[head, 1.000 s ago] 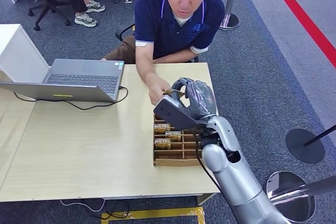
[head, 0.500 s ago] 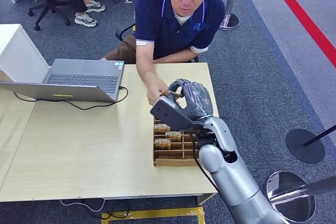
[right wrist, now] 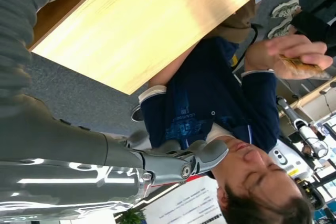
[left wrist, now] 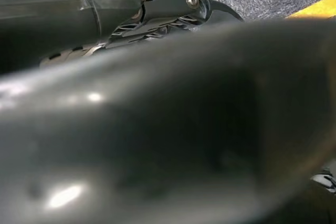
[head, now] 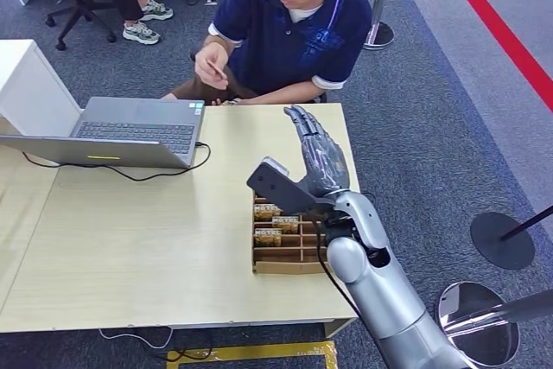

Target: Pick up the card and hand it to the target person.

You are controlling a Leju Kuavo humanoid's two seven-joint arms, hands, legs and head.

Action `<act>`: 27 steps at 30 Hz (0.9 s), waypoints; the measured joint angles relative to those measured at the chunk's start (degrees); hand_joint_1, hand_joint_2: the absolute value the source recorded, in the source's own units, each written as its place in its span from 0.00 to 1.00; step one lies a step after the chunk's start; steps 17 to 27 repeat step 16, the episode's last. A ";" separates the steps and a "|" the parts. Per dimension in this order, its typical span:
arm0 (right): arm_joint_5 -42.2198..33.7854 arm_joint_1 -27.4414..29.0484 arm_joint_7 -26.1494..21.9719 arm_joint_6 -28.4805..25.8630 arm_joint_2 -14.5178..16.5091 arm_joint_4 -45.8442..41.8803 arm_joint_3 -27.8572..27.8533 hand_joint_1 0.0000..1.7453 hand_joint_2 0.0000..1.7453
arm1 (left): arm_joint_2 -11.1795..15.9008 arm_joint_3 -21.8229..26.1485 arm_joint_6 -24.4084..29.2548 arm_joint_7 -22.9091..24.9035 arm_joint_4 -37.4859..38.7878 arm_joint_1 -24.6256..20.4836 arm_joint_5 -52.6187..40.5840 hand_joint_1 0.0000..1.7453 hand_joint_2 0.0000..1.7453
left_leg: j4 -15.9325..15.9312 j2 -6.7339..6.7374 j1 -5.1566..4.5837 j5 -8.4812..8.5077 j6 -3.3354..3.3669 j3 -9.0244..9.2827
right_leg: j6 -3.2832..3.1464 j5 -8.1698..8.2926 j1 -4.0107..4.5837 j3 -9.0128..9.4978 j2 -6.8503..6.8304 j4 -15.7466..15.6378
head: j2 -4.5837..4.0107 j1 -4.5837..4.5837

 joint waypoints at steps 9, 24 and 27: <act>-1.57 1.14 -0.18 -4.30 -0.91 -3.17 -2.78 0.00 1.00 | 0.00 0.00 -0.43 -0.27 0.00 0.10 1.05 0.00 0.00 | 0.02 -0.01 -0.01 0.00 0.00 0.01 | 0.00 0.00 0.00 -0.03 -0.01 -0.01 | 0.00 0.00; -2.26 2.98 -1.10 -4.60 -1.80 -7.33 -7.07 0.00 1.00 | 0.00 0.00 -0.50 -0.29 0.00 0.14 1.31 0.00 0.00 | 0.02 0.00 -0.01 -0.01 0.00 0.01 | 0.00 0.00 0.00 -0.04 0.04 -0.02 | 0.00 0.00; -2.26 2.98 -1.10 -4.60 -1.80 -7.33 -7.07 0.00 1.00 | 0.00 0.00 -0.50 -0.29 0.00 0.14 1.31 0.00 0.00 | 0.02 0.00 -0.01 -0.01 0.00 0.01 | 0.00 0.00 0.00 -0.04 0.04 -0.02 | 0.00 0.00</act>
